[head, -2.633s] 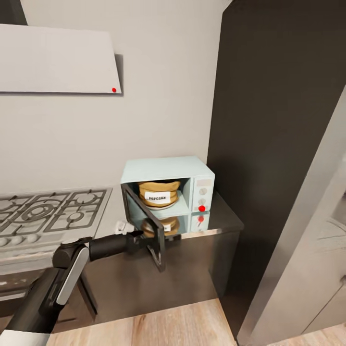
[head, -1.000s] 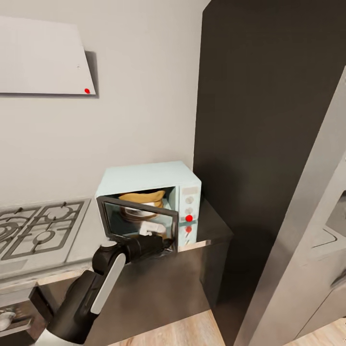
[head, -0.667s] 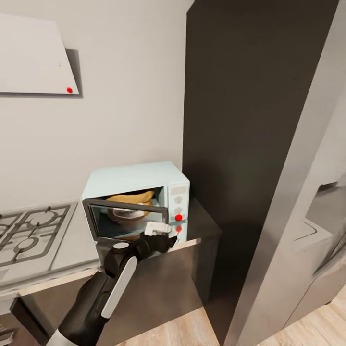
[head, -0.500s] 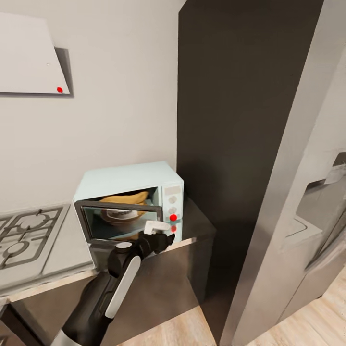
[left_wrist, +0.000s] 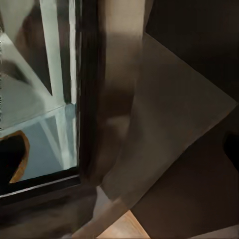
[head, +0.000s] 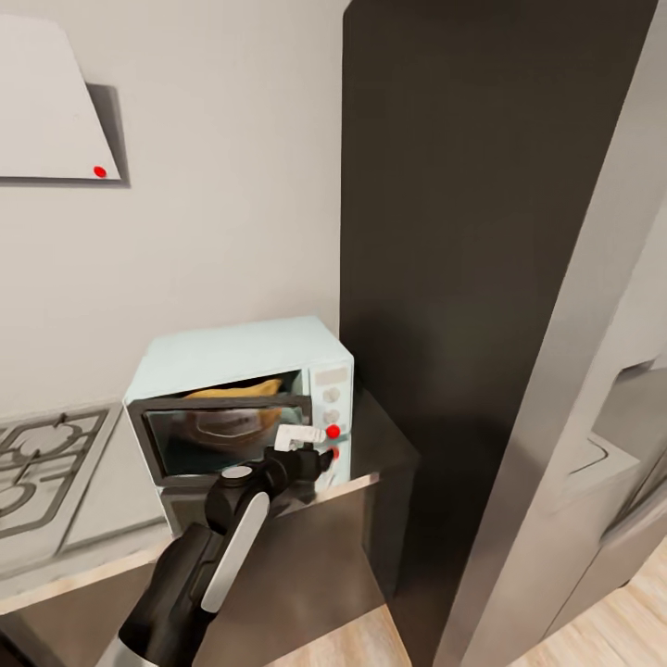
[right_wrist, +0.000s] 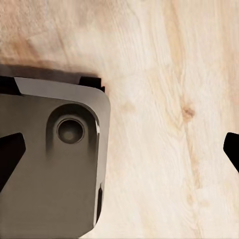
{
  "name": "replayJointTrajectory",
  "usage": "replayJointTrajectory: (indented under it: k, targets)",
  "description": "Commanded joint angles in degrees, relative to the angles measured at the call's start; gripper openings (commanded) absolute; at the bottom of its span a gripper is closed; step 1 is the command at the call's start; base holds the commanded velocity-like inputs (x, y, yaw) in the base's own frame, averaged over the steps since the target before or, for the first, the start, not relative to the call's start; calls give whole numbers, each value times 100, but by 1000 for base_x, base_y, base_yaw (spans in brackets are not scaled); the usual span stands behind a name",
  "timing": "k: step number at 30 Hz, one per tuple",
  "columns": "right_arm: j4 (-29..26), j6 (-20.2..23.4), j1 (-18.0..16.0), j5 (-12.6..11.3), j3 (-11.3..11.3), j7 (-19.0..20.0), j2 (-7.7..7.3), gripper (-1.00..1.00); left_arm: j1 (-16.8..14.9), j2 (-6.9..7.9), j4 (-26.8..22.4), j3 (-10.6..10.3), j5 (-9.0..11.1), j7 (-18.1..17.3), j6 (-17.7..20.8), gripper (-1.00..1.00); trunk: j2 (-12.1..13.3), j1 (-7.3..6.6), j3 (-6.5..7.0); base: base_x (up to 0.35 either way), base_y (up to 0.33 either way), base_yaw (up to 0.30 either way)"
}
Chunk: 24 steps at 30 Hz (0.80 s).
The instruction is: In the kitchen, take the popcorn bag from the countertop, put it into the microwave, and heat it until the popcorn is cooked so the cooked popcorn ends up inside the bag.
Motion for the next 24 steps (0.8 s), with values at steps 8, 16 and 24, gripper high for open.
replayJointTrajectory:
  k: [8,16,24]
  targets:
    - [18,-35,-8,53,-43,14,-4,100,-5,0,-5,-20,40,54,23,100,-5,2,-8,131,0,0]
    - [18,-30,-8,56,-43,14,-10,100,-5,4,-5,-6,40,50,23,100,-5,2,-8,108,0,0]
    - [18,-35,-8,56,-43,18,-19,100,-5,4,-5,-17,40,50,23,100,-5,2,-8,105,0,0]
